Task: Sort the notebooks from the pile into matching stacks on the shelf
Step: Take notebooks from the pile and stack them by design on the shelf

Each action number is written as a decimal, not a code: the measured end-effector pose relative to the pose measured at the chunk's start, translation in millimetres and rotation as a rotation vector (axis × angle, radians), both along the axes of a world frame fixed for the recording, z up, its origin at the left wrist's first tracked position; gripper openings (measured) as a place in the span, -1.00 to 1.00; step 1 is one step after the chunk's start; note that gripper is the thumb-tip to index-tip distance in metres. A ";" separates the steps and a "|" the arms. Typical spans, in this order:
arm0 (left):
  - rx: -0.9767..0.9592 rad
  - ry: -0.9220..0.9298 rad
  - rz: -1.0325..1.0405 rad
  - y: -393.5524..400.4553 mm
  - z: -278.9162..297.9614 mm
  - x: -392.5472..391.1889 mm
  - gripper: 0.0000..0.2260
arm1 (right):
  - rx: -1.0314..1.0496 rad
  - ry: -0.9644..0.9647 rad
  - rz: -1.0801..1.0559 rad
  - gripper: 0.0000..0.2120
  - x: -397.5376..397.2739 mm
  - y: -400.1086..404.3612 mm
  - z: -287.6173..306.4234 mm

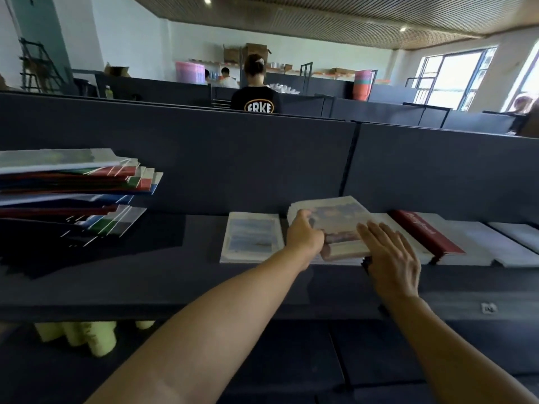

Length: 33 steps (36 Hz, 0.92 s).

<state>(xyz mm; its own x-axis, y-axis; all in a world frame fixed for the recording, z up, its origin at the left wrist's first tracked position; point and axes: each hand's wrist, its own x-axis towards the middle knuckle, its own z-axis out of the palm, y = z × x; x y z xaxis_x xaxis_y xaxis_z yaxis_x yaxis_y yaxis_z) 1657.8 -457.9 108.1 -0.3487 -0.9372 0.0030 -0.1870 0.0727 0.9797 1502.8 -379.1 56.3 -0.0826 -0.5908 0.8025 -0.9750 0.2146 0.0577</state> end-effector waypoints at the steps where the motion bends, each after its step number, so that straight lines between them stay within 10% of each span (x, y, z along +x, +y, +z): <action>1: -0.013 0.002 -0.011 -0.6 -0.7 -5.1 -0.60 | 0.020 -0.004 -0.020 -0.32 -3.2 2.5 0.4; 33: -0.283 -0.060 -0.192 85.4 -18.3 -263.5 -0.66 | 0.031 0.078 -0.188 -0.61 -227.0 134.9 -3.3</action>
